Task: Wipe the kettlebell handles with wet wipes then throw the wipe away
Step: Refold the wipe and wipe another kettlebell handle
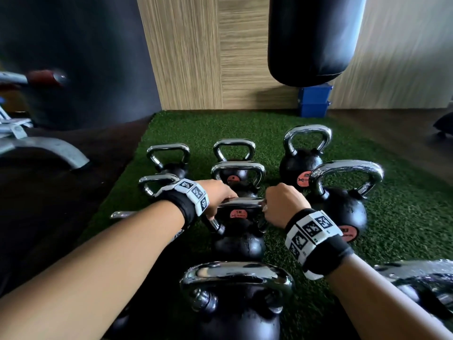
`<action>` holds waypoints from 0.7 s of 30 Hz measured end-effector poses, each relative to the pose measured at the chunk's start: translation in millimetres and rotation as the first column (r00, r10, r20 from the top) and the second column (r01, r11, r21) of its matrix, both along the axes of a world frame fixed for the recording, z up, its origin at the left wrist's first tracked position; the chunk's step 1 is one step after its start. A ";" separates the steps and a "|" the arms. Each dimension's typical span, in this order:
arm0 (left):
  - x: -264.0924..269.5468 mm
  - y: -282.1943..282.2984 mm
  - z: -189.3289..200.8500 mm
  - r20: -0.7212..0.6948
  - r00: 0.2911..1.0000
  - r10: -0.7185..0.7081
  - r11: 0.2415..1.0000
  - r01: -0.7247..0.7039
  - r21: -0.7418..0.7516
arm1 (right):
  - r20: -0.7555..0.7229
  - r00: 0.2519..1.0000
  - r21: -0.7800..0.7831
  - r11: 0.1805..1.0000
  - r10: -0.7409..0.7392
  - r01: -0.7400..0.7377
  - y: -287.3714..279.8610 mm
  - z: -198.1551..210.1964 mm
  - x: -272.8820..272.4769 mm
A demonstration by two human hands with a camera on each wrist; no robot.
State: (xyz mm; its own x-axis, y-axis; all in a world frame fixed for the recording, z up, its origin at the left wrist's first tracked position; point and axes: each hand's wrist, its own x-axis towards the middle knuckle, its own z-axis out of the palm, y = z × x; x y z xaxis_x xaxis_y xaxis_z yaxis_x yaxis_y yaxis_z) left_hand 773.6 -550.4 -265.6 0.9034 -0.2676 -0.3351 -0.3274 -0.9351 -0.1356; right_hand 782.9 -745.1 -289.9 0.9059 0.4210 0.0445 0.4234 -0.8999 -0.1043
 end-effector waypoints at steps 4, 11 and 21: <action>-17.0 18.4 -6.8 0.077 0.991 0.107 0.994 -0.104 -0.043 | -0.099 0.995 0.020 1.000 -0.012 0.014 -16.6 10.5 -11.4; -110.2 86.6 -35.5 -0.138 0.862 0.488 0.542 -0.423 -0.727 | -0.080 0.973 0.385 0.907 0.216 -0.169 -48.1 43.9 -74.4; -201.3 26.9 -151.3 -0.402 0.865 0.301 0.123 -0.453 -0.883 | 0.047 0.963 0.432 0.864 0.265 -0.259 -25.3 33.7 -166.8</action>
